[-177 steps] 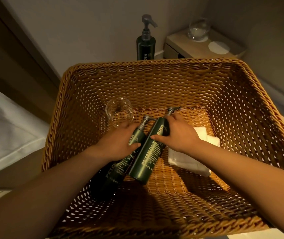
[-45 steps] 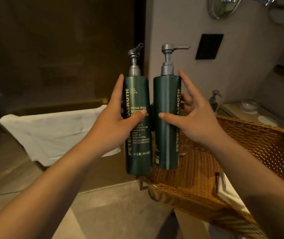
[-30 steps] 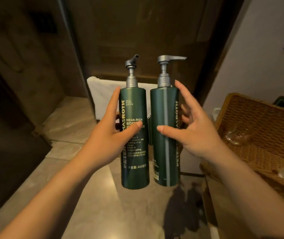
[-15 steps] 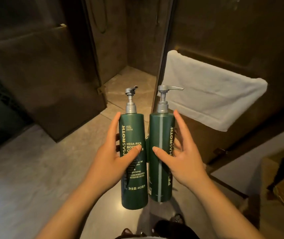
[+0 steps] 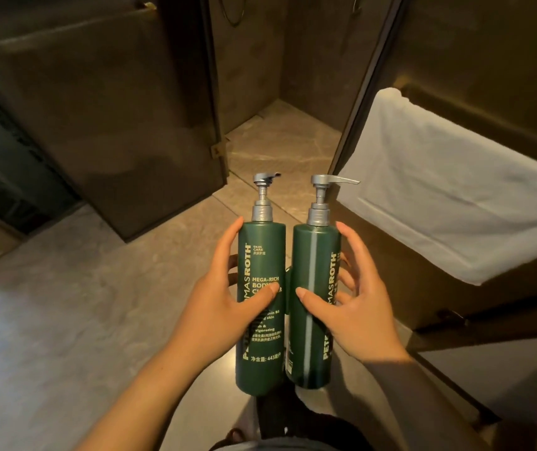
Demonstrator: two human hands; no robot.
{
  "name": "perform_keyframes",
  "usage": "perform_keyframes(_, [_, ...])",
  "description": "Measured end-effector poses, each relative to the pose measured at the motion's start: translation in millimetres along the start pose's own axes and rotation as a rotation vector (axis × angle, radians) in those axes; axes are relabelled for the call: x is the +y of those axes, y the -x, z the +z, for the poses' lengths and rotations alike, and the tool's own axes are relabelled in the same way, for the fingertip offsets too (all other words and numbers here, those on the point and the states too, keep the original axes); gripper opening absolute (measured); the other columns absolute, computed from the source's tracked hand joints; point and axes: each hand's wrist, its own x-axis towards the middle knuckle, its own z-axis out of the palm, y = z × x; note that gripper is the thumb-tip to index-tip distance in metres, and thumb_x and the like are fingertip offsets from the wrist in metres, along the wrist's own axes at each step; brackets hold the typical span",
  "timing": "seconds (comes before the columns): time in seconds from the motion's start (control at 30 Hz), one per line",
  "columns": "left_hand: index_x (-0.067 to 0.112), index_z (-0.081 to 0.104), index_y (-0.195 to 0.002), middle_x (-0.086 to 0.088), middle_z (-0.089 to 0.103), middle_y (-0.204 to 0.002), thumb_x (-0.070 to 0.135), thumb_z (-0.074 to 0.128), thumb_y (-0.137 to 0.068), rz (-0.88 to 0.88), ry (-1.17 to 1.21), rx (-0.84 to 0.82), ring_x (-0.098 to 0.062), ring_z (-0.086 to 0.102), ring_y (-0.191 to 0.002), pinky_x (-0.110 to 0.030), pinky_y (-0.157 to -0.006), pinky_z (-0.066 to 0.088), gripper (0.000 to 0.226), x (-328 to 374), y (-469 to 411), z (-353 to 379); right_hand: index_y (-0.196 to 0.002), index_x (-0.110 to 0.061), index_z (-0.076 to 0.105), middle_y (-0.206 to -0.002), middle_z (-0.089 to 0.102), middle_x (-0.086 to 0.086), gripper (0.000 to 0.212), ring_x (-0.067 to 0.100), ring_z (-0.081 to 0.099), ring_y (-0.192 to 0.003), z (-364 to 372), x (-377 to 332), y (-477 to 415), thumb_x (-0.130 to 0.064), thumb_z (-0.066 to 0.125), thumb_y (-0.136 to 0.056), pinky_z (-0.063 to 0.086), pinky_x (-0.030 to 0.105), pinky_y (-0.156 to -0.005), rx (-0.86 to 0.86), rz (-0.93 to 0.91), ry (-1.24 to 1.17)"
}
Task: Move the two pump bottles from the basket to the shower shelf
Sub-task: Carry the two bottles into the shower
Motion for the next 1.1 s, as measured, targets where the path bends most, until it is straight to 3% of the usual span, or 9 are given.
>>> perform_keyframes(0.1, [0.058,0.013,-0.135,0.05,0.05,-0.103,0.038,0.071,-0.072,0.003,-0.002,-0.012,0.021,0.049,-0.101,0.003,-0.067,0.038,0.088,7,-39,8,-0.128,-0.057,0.038,-0.119,0.053,-0.035,0.09,-0.001,0.055,-0.112,-15,1,-37,-0.007,0.079,-0.066,0.052,0.021,-0.082,-0.004,-0.013,-0.003])
perform_keyframes(0.23, [0.059,0.014,-0.135,0.032,0.052,-0.115,0.048,0.069,-0.068,-0.006,0.009,-0.002,0.013,0.052,-0.104,-0.001,-0.07,0.042,0.088,15,-85,14,-0.127,-0.057,0.039,-0.119,0.053,-0.036,0.089,-0.002,0.056,-0.111,-30,4,-83,-0.008,0.08,-0.065,0.051,0.019,-0.08,-0.001,-0.031,-0.007])
perform_keyframes(0.37, [0.059,0.012,-0.136,0.031,0.051,-0.115,0.033,0.071,-0.075,-0.022,0.018,0.046,0.017,0.052,-0.099,0.0,-0.066,0.041,0.088,13,-117,9,-0.121,-0.063,0.039,-0.114,0.052,-0.043,0.086,-0.011,0.053,-0.108,-25,3,-128,-0.012,0.079,-0.066,0.048,0.01,-0.075,-0.075,-0.045,0.004])
perform_keyframes(0.5, [0.059,0.013,-0.136,0.045,0.054,-0.1,0.032,0.071,-0.075,-0.051,0.02,0.104,0.024,0.049,-0.095,0.002,-0.062,0.039,0.088,6,-142,-11,-0.122,-0.062,0.038,-0.115,0.053,-0.039,0.084,-0.007,0.055,-0.108,-9,0,-172,-0.012,0.079,-0.069,0.05,0.015,-0.08,-0.162,-0.064,0.012])
perform_keyframes(0.6, [0.059,0.014,-0.134,0.057,0.046,-0.098,0.032,0.072,-0.074,-0.057,-0.008,0.135,0.026,0.047,-0.095,0.003,-0.064,0.037,0.087,-1,-164,-30,-0.125,-0.06,0.036,-0.119,0.054,-0.031,0.083,-0.003,0.056,-0.11,9,0,-204,-0.016,0.078,-0.068,0.05,0.017,-0.079,-0.2,-0.074,0.05])
perform_keyframes(0.77, [0.063,0.013,-0.132,0.055,0.047,-0.102,0.04,0.072,-0.071,-0.07,-0.022,0.163,0.026,0.044,-0.099,0.002,-0.072,0.038,0.087,-17,-217,-68,-0.125,-0.068,0.025,-0.105,0.039,-0.06,0.089,-0.033,0.039,-0.099,42,0,-263,-0.031,0.078,-0.064,0.043,0.004,-0.065,-0.2,-0.073,0.145])
perform_keyframes(0.93, [0.071,0.015,-0.124,0.05,0.051,-0.097,0.029,0.076,-0.07,-0.073,0.006,0.149,0.028,0.046,-0.094,0.002,-0.07,0.039,0.091,-29,-291,-114,-0.128,-0.066,0.024,-0.108,0.038,-0.06,0.092,-0.032,0.038,-0.1,79,-8,-328,-0.029,0.079,-0.064,0.037,-0.005,-0.065,-0.132,-0.097,0.191])
perform_keyframes(1.1, [0.061,0.017,-0.134,0.045,0.053,-0.107,0.027,0.074,-0.073,0.0,-0.015,0.096,0.016,0.051,-0.104,0.001,-0.076,0.037,0.091,-33,-358,-161,-0.128,-0.064,0.025,-0.112,0.038,-0.057,0.088,-0.029,0.04,-0.103,115,-29,-392,-0.029,0.077,-0.065,0.034,-0.005,-0.067,-0.101,-0.152,0.225])
